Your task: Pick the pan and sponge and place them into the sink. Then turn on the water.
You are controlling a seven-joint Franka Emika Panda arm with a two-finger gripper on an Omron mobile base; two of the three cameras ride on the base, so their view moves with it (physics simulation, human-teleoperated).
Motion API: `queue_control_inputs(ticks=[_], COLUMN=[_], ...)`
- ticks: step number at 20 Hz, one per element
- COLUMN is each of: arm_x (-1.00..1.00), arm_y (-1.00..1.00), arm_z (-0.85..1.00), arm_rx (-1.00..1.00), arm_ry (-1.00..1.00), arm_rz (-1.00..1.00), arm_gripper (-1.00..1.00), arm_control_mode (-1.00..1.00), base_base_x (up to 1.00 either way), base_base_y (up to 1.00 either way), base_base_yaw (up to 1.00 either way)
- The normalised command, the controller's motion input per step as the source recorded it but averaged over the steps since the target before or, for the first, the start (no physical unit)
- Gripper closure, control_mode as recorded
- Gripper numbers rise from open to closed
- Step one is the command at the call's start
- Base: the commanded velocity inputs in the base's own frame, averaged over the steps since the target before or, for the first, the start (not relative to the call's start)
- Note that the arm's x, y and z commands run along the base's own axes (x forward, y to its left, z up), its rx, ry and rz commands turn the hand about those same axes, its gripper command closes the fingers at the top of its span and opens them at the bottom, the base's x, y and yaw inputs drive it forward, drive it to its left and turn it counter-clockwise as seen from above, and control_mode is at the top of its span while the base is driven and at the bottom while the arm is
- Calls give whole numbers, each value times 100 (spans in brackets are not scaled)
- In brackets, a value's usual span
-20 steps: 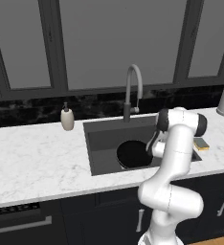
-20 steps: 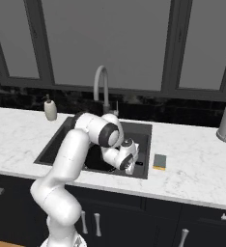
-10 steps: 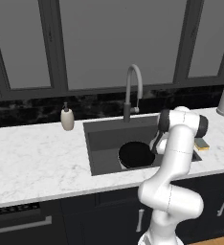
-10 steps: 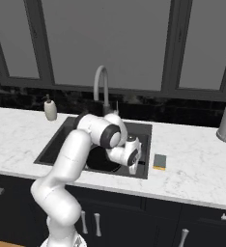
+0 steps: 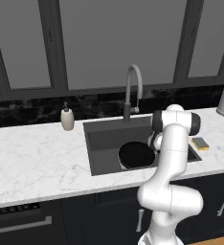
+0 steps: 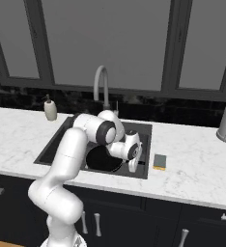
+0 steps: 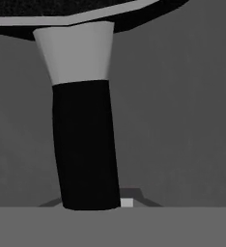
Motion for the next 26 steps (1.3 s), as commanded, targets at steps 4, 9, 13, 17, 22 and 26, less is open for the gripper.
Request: queue_control_inputs(ticks=[4, 9, 13, 17, 22, 26], arm_x=[13, 2, -1, -2, 0, 0], arm_y=[7, 24, 3, 0, 0, 0], arm_z=[0, -4, 0, 0, 0, 15], arm_rx=[0, 0, 2, 1, 0, 0], arm_ry=[-2, -3, -4, -6, 0, -2], arm_rz=[0, 0, 0, 0, 0, 0], arm_gripper=[100, 100, -100, -100, -100, -100], arm_control_mode=[-100, -100, -100, -100, -100, -100], base_base_x=[0, 0, 0, 0, 0, 0], base_base_y=[0, 0, 0, 0, 0, 0], base_base_yaw=[0, 0, 0, 0, 0, 0])
